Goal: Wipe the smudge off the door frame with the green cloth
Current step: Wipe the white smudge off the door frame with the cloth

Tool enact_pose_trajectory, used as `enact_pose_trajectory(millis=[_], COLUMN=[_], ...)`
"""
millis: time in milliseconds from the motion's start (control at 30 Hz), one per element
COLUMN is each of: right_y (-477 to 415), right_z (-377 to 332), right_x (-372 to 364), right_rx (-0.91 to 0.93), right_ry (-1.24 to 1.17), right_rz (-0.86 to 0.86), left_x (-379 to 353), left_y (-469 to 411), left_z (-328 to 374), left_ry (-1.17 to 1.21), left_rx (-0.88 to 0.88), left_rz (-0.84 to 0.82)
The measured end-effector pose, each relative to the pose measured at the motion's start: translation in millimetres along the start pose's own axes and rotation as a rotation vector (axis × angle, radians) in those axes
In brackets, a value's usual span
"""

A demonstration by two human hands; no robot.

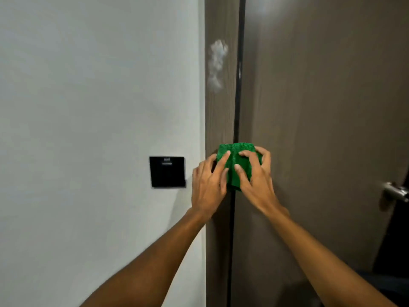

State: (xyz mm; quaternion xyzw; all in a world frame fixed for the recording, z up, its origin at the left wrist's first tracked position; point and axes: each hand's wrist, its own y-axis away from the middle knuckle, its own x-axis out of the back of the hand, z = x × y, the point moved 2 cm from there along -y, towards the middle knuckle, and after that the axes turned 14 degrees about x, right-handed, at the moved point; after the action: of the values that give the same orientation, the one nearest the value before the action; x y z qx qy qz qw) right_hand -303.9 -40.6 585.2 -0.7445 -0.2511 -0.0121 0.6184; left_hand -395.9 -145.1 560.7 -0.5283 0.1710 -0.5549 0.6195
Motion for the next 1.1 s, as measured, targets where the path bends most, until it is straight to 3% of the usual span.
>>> enact_pose_trajectory(millis=[133,233,333,400,533,800,967,1100], right_y=[-58.6,-83.2,-83.3,-78.1,-84.3,-144.3,-111.4,-88.9], right_z=[-11.8,-8.8,-7.4,-13.5,-10.8,-25.0,-4.3,10.3], right_x=[-12.0,-15.6,-27.4,-43.0,-63.5,-67.3,-68.8,-62.3], right_rx=[0.206,0.209,0.321,0.353,0.220,0.169,0.416,0.376], right_ry=[0.064,0.349,0.549,0.534,0.543,0.629,0.723,0.660], right_rz=[0.036,0.096,0.028,-0.026,-0.023,0.129,0.063,0.043], left_x=[32.5,49.4,65.9,73.1,66.0,54.7,56.2,55.9], left_y=[-59.7,-89.0,-120.9,-150.5,-187.0,-187.0,-188.1,-186.7], left_z=[2.2,-1.1,-18.1,-27.7,-41.0,-56.6,-59.6,-59.6], left_ry=[-0.115,-0.153,-0.224,-0.326,-0.446,-0.492,-0.484,-0.481], left_rx=[-0.046,-0.110,-0.065,-0.033,-0.054,-0.101,-0.124,-0.130], left_rz=[0.157,0.203,0.264,0.282,0.234,0.270,0.272,0.285])
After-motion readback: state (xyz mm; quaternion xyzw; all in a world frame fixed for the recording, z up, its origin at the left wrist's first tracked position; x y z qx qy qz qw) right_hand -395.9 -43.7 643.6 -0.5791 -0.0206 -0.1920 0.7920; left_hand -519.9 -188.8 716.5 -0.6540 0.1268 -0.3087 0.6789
